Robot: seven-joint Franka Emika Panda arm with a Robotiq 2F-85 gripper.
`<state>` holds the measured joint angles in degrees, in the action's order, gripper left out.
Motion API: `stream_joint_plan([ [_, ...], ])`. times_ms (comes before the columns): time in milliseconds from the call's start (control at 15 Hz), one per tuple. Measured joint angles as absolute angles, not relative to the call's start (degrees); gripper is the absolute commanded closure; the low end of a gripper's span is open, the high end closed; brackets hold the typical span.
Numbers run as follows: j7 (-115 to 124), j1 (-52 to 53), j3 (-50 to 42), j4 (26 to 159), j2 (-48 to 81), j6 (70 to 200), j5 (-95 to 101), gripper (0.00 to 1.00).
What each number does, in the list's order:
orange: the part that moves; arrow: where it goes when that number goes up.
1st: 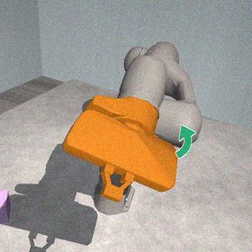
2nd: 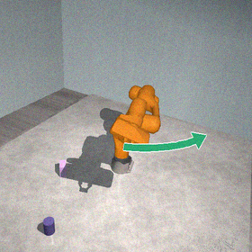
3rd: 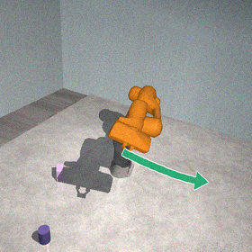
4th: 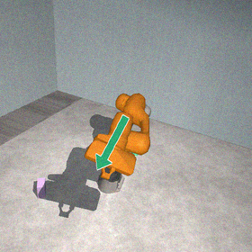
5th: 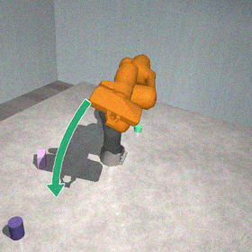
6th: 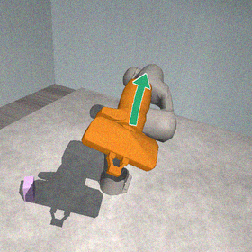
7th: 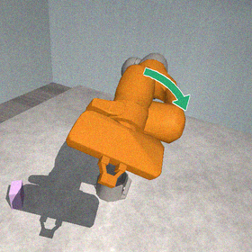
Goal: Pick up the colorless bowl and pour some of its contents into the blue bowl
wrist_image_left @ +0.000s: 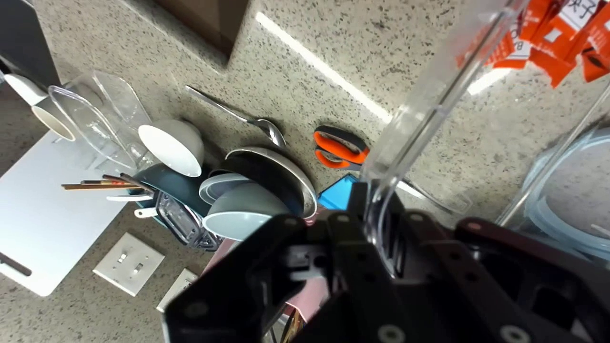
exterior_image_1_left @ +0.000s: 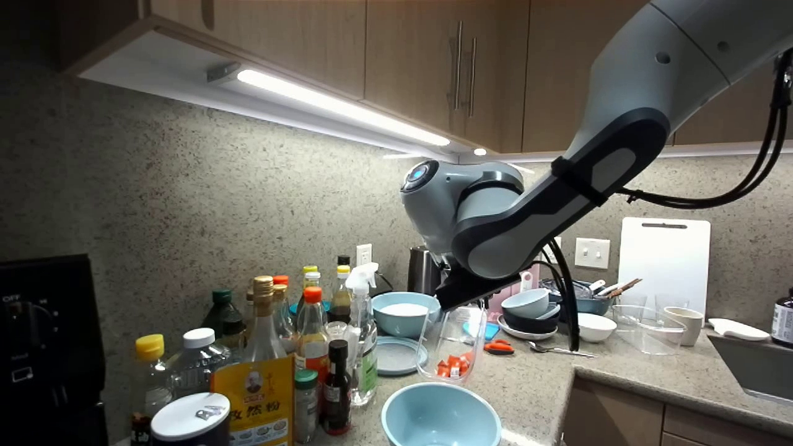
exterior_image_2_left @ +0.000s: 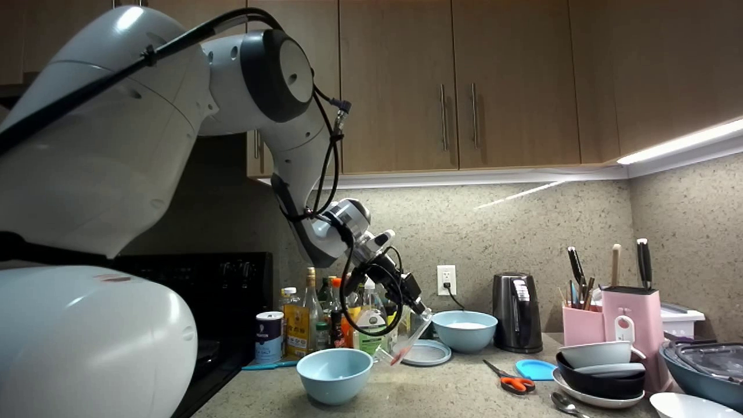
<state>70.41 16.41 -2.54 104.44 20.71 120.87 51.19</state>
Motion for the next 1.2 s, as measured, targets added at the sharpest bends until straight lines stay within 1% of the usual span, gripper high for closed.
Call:
stream_joint_plan([
  [667, 76.9, 16.8, 2.8, 104.9, 15.9, 105.3, 52.5, 0.98],
  [1200, 82.7, 17.0, 8.6, 112.3, 10.5, 103.0, 52.3, 0.98],
])
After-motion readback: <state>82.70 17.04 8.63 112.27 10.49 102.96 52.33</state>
